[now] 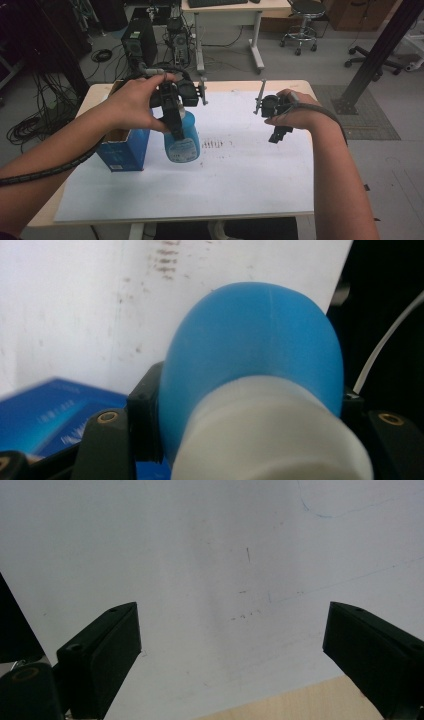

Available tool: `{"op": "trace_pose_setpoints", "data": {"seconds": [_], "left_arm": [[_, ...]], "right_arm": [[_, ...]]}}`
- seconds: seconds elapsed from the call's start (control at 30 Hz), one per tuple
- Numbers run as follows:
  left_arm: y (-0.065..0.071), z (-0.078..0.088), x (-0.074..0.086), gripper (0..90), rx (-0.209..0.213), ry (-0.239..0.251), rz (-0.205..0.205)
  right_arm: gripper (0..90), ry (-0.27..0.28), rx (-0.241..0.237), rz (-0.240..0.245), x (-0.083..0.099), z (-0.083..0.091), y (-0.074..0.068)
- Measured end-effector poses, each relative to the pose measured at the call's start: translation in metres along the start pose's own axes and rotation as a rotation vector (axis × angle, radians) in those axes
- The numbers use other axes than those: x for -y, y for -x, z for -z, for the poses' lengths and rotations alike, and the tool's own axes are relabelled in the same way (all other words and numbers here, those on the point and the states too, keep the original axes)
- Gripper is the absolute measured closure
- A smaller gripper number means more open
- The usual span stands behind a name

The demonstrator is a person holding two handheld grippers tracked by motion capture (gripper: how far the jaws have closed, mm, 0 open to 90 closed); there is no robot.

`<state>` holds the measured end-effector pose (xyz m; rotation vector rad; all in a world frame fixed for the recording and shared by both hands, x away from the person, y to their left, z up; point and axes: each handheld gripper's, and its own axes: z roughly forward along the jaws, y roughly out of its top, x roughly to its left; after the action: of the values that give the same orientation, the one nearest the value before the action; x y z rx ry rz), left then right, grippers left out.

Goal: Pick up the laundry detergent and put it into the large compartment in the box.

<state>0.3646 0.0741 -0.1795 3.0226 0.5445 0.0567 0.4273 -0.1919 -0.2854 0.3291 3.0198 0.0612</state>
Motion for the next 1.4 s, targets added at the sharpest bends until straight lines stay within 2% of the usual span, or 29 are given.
{"op": "trace_pose_setpoints", "data": {"seconds": [0.17, 0.37, 0.53, 0.63, 0.73, 0.83, 1.0, 1.17, 1.4], "left_arm": [[-0.006, 0.009, 0.003, 37.1, -0.022, 0.022, 0.139], [-0.010, 0.019, 0.004, 37.1, -0.049, 0.011, 0.281], [-0.016, 0.029, 0.008, 37.1, -0.050, 0.019, 0.392], [-0.021, 0.038, 0.011, 37.1, -0.056, 0.026, 0.453], [-0.026, 0.049, 0.016, 37.2, -0.069, 0.038, 0.533], [-0.032, 0.059, 0.021, 37.1, -0.072, 0.022, 0.601], [-0.040, 0.072, 0.031, 37.2, -0.068, -0.007, 0.695], [-0.048, 0.086, 0.043, 37.1, -0.064, -0.006, 0.786], [-0.059, 0.106, 0.059, 37.1, -0.075, -0.005, 0.876]], "right_arm": [[8.5, 0.004, -0.001, 0.015, -0.005, -0.001, 0.001], [8.5, 0.012, 0.001, 0.025, -0.007, -0.001, 0.003], [8.6, 0.009, -0.001, 0.028, -0.007, -0.002, 0.004], [8.6, 0.008, -0.003, 0.024, -0.007, -0.002, 0.004], [8.7, 0.011, -0.004, 0.032, -0.007, -0.003, 0.005], [8.8, 0.014, -0.009, 0.039, -0.008, -0.002, 0.005], [8.8, 0.014, -0.015, 0.038, -0.009, -0.002, 0.004], [8.7, 0.022, -0.015, 0.041, -0.009, -0.001, 0.005], [8.7, 0.026, -0.015, 0.044, -0.010, -0.001, 0.006]]}}
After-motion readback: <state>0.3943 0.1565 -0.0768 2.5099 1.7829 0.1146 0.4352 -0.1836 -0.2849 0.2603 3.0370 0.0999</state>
